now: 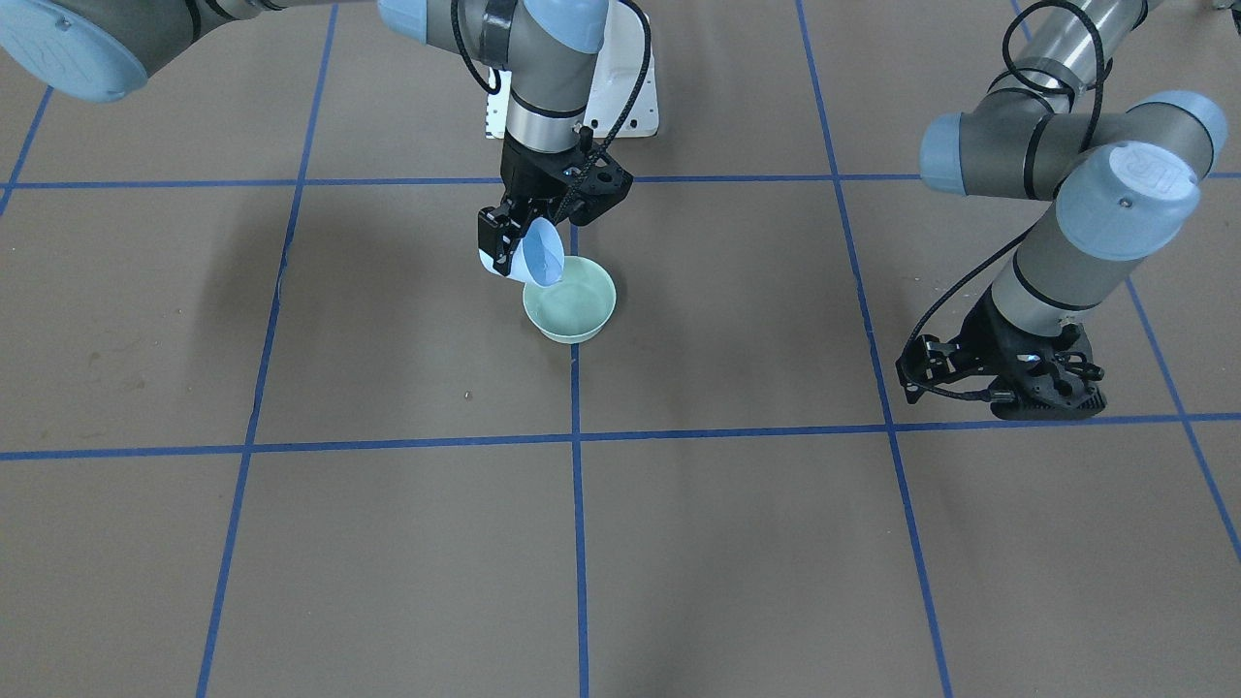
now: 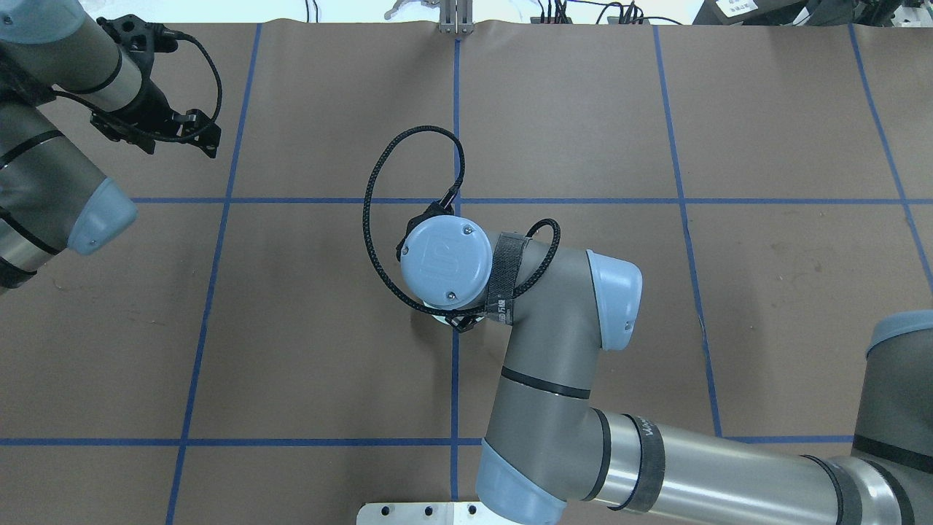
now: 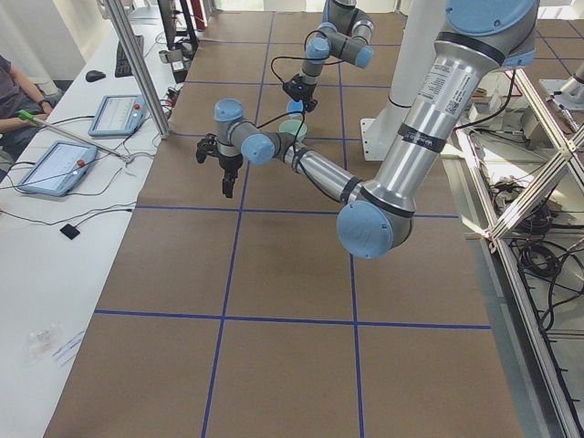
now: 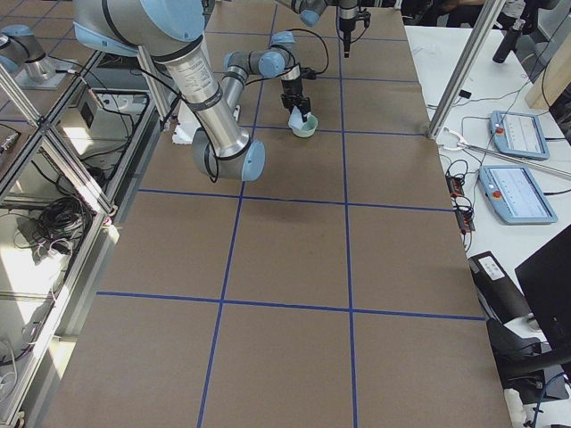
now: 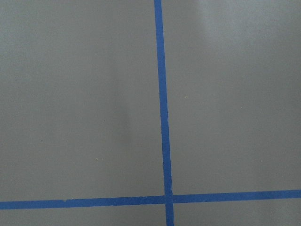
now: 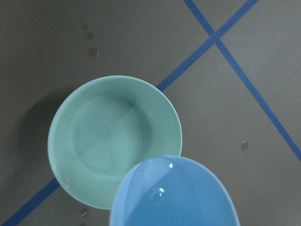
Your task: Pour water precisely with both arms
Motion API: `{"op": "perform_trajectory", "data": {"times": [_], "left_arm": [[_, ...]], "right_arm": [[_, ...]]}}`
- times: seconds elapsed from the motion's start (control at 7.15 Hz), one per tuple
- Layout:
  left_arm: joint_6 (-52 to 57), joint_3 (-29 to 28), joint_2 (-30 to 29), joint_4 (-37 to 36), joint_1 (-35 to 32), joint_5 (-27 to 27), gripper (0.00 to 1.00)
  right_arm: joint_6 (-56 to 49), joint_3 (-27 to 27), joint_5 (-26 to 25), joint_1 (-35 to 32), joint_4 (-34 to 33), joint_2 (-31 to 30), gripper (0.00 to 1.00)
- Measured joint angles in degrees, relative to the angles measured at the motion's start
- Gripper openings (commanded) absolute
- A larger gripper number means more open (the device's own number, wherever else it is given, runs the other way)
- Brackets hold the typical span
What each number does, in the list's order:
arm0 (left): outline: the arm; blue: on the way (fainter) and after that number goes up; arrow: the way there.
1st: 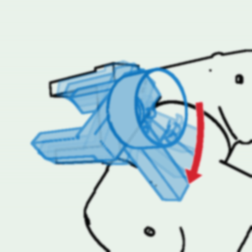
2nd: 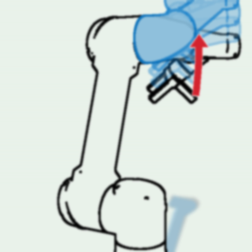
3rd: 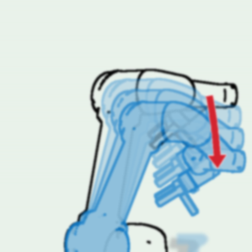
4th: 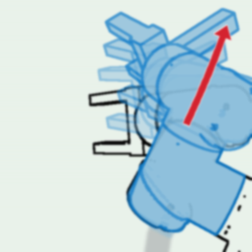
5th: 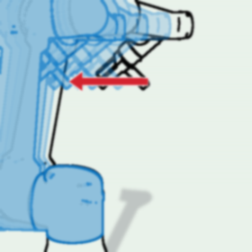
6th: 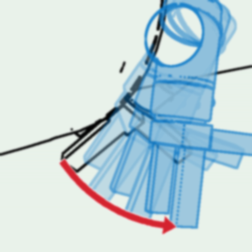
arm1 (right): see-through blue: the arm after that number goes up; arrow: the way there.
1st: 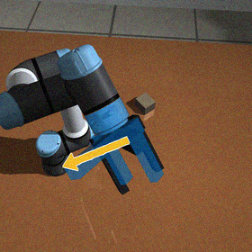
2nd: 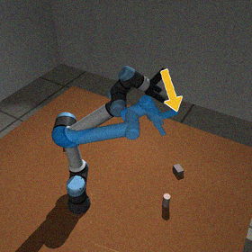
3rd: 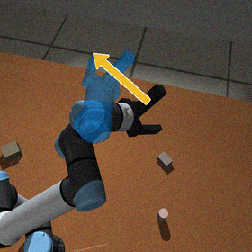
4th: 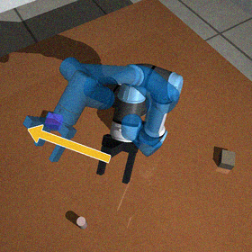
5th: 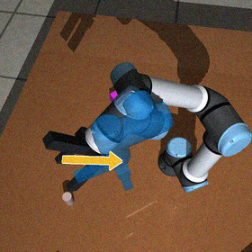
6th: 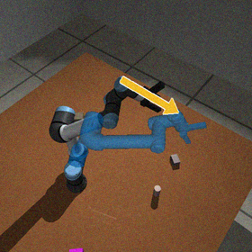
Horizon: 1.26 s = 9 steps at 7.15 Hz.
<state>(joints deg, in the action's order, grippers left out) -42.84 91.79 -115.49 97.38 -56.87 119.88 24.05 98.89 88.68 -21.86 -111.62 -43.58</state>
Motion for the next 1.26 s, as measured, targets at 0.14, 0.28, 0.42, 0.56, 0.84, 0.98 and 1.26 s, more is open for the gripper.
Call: {"op": "perform_trajectory", "data": {"times": [0.14,0.28,0.42,0.56,0.84,0.98,1.26], "left_arm": [[0.0,0.1,0.0,0.0,0.0,0.0,0.99],[0.0,0.1,0.0,0.0,0.0,0.0,0.99],[0.0,0.2,0.1,0.0,-0.1,0.0,0.99],[0.0,0.2,0.1,0.0,-0.1,0.0,0.99],[0.0,0.3,0.1,-0.1,-0.1,0.1,1.0],[0.0,0.4,0.1,-0.1,-0.1,0.1,0.99],[0.0,0.5,0.1,-0.1,-0.1,0.1,1.0]], "right_arm": [[-1.3,-0.8,-0.1,-0.1,-1.3,1.1,0.0],[-2.2,-2.1,-0.4,-0.2,-3.1,2.8,0.0],[-3.2,-3.0,-0.7,-0.4,-4.3,3.9,0.0],[-4.1,-3.4,-0.9,-0.5,-5.2,4.4,0.0],[-6.6,-3.5,-1.0,-1.0,-7.8,4.9,0.0],[-7.7,-3.5,-1.1,-1.2,-8.9,5.2,0.0],[-7.8,-2.4,-1.2,-1.3,-9.1,5.2,0.0]]}}
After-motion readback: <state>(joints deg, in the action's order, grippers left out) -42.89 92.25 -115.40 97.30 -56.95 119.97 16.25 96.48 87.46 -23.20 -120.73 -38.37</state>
